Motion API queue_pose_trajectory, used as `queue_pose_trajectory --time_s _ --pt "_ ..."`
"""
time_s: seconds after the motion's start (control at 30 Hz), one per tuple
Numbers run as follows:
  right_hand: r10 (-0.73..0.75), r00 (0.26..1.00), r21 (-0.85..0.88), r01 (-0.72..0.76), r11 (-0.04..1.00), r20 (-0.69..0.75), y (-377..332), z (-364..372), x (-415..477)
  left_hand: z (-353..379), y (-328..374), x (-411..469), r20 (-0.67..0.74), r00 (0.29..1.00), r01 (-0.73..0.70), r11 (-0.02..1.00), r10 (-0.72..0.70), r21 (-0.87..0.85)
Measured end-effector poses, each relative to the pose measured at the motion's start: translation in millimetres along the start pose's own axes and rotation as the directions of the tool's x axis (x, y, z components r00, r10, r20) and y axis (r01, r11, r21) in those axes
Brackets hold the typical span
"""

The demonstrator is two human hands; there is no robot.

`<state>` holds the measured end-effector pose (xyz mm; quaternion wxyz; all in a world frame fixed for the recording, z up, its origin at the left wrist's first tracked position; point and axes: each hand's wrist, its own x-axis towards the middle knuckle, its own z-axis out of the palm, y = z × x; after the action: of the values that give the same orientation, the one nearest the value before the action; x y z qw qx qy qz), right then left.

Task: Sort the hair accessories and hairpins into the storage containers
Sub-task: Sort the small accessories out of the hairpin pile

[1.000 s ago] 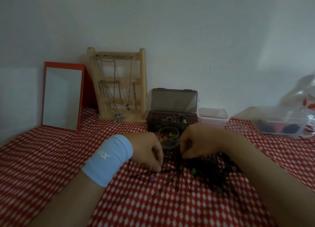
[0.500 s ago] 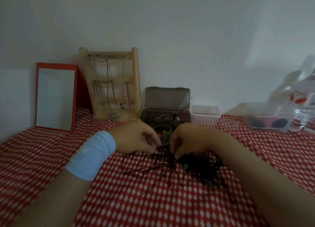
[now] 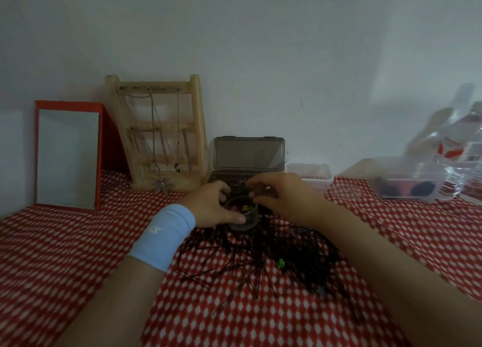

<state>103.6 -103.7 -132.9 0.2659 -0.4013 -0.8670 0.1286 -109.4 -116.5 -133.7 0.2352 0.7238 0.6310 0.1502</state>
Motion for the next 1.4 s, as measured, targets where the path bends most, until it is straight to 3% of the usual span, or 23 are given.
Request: queue_pose_trajectory --time_s 0.17,0.3,0.37,0.47,0.53,0.63,0.77,0.93,1.03,1.13,1.23,1.4 --pt "0.074 0.996 -0.128 -0.067 0.99 0.054 6.8 -14.6 1.4 7.4 4.9 1.3 0.007 0.988 -0.154 0.983 0.155 -0.098" --pt "0.131 0.987 -0.188 -0.111 0.976 0.097 8.7 -39.7 -2.3 2.5 9.9 -1.4 -0.057 0.964 -0.253 0.964 0.258 0.082" --pt "0.179 0.965 -0.215 -0.136 0.967 0.192 10.9 -45.5 -5.5 -1.9 14.2 -3.3 -0.112 0.941 -0.294 0.937 0.318 0.19" --pt "0.25 0.897 -0.297 -0.143 0.944 0.365 14.4 -43.7 -13.1 -2.0 24.6 -7.6 -0.132 0.914 -0.358 0.915 0.385 0.185" --pt "0.277 0.865 -0.328 -0.14 0.934 0.419 15.3 -38.3 -18.0 3.4 34.9 -12.2 -0.075 0.903 -0.409 0.9 0.423 0.152" --pt "0.289 0.847 -0.33 -0.145 0.933 0.445 15.6 -26.7 -22.5 19.8 51.5 -20.0 0.137 0.875 -0.476 0.877 0.465 0.068" --pt "0.292 0.872 -0.297 -0.18 0.938 0.394 18.0 -22.8 -26.6 40.4 61.8 -24.2 0.324 0.821 -0.519 0.851 0.469 0.085" --pt "0.313 0.923 -0.125 -0.291 0.948 0.222 20.7 -36.3 -34.2 43.9 61.8 -23.6 0.348 0.813 -0.519 0.851 0.466 0.073" --pt "0.334 0.94 -0.148 -0.322 0.935 0.066 27.3 -43.6 -34.4 44.3 60.6 -22.6 0.368 0.804 -0.53 0.843 0.467 0.088" --pt "0.358 0.933 -0.139 -0.349 0.927 0.044 35.5 -45.5 -33.4 44.0 60.3 -22.0 0.342 0.811 -0.529 0.845 0.474 0.084" --pt "0.368 0.925 -0.257 -0.336 0.906 0.089 40.6 -42.1 -31.9 33.9 59.1 -22.0 0.248 0.83 -0.527 0.848 0.5 0.053" --pt "0.364 0.909 -0.335 -0.286 0.898 0.201 40.9 -27.9 -28.6 15.0 46.2 -17.0 -0.185 0.885 -0.429 0.903 0.427 0.032"
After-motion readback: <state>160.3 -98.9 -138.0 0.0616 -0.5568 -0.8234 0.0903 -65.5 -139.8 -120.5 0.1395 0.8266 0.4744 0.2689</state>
